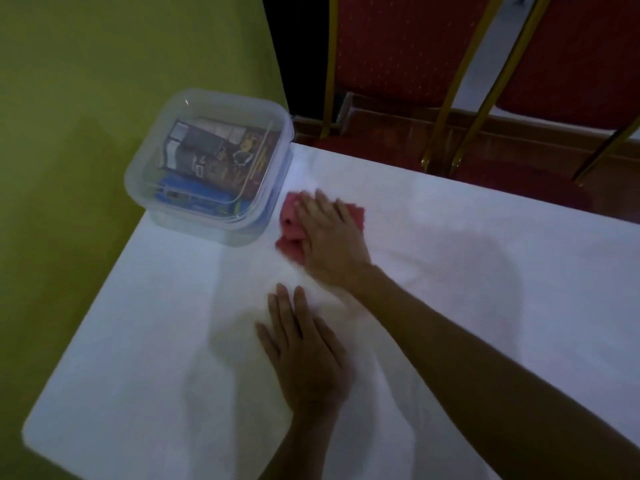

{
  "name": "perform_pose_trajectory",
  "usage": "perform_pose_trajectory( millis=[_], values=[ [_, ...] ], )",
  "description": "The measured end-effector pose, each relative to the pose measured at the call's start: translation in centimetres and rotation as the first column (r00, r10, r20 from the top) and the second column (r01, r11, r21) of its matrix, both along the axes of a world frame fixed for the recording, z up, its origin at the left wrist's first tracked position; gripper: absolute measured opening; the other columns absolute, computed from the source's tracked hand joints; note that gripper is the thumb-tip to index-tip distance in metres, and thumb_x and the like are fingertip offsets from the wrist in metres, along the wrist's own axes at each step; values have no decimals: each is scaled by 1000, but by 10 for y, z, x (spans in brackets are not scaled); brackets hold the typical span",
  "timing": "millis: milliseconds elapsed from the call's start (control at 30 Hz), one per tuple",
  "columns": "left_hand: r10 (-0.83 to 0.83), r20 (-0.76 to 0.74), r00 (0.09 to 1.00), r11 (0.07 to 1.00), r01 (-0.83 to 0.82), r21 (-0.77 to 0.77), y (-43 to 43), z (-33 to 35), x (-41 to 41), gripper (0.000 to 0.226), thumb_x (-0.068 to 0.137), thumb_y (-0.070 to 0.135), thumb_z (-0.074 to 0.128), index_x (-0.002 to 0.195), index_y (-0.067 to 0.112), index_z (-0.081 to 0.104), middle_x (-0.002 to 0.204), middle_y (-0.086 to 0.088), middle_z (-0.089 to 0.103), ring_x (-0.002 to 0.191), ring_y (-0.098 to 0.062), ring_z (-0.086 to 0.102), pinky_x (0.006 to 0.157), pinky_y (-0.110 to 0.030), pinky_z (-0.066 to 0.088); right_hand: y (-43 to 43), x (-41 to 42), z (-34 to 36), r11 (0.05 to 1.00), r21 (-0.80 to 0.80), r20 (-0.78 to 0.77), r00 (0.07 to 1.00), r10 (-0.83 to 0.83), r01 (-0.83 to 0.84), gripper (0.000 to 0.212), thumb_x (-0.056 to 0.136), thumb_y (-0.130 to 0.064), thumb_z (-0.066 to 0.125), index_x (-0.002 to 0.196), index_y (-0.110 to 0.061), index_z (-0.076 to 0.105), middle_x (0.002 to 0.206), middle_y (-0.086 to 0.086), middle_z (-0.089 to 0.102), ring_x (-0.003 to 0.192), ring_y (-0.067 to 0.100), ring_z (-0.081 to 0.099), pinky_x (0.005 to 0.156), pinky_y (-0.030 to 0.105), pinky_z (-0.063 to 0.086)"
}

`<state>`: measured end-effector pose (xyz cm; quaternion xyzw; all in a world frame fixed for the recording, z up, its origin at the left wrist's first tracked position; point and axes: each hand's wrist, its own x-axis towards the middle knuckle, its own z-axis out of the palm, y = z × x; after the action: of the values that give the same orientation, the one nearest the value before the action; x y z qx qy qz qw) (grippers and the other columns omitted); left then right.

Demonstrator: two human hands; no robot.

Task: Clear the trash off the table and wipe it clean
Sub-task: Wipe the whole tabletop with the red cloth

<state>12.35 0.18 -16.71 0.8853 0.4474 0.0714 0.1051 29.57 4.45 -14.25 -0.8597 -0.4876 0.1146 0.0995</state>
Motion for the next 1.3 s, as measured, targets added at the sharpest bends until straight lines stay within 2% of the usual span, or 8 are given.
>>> perform_pose_trajectory(
  millis=[133, 333, 500, 667, 833, 967, 1133, 1300],
  values=[
    [-1, 22, 1000, 1000, 1, 6, 2, 0, 1, 54, 95, 23, 38, 147, 9, 41, 161, -12, 28, 151, -27, 19, 119, -57, 17, -60, 6, -13, 968, 3, 6, 967, 253, -253, 68, 101, -51, 39, 156, -12, 29, 163, 10, 27, 152, 28, 19, 123, 51, 16],
    [2, 42, 999, 1000, -3, 15, 2, -2, 1, 52, 95, 22, 40, 146, 10, 43, 160, -10, 29, 151, -27, 21, 119, -56, 18, -59, 105, -2, 953, 0, 44, 952, -301, 302, 91, 84, -63, 2, 158, -13, 24, 166, 12, 15, 154, 31, 8, 123, 47, 8],
    [6, 39, 999, 1000, -7, 17, 2, -1, 1, 52, 97, 24, 37, 147, 12, 42, 160, -9, 29, 152, -25, 18, 119, -55, 18, 5, 93, 5, 918, 3, -4, 918, -396, 396, 91, 82, -61, 3, 157, -14, 27, 166, 10, 19, 154, 32, 10, 123, 51, 9],
    [7, 5, 1000, 1000, -7, 17, 2, -3, 0, 53, 97, 26, 37, 149, 14, 39, 161, -9, 27, 152, -25, 15, 120, -55, 14, 25, 3, 2, 993, 88, -38, 996, -81, 84, 69, 99, -56, 29, 155, -15, 30, 162, 7, 30, 151, 31, 20, 122, 54, 16],
    [13, -6, 1000, 1000, -13, 28, 6, -4, 2, 55, 96, 27, 36, 149, 12, 39, 161, -10, 27, 151, -26, 19, 120, -55, 15, -67, -9, -11, 959, 57, -16, 960, 280, -279, 61, 101, -44, 39, 155, -17, 34, 161, 5, 32, 151, 25, 23, 124, 47, 16],
    [18, 31, 999, 999, -19, 34, 5, -3, 2, 54, 97, 26, 34, 149, 13, 39, 162, -8, 26, 152, -24, 17, 121, -53, 14, -135, 67, -12, 992, 78, -4, 995, -100, 100, 70, 96, -54, 42, 153, -13, 36, 154, 11, 42, 143, 32, 36, 118, 46, 24],
    [21, 38, 999, 999, -23, 36, 4, -6, -1, 56, 95, 26, 36, 150, 13, 35, 162, -10, 23, 152, -25, 14, 121, -54, 11, -125, 71, -11, 814, 35, 66, 811, -581, 580, 66, 102, -40, 33, 159, -9, 17, 165, 14, 18, 153, 36, 11, 123, 53, 13],
    [16, 32, 999, 999, -18, 37, 3, -5, -1, 59, 95, 32, 32, 150, 10, 35, 162, -13, 23, 152, -28, 16, 121, -54, 9, -104, -74, -11, 978, 78, -49, 980, -191, 194, 64, 102, -44, 32, 158, -13, 25, 165, 8, 20, 154, 30, 11, 124, 53, 12]
  ],
)
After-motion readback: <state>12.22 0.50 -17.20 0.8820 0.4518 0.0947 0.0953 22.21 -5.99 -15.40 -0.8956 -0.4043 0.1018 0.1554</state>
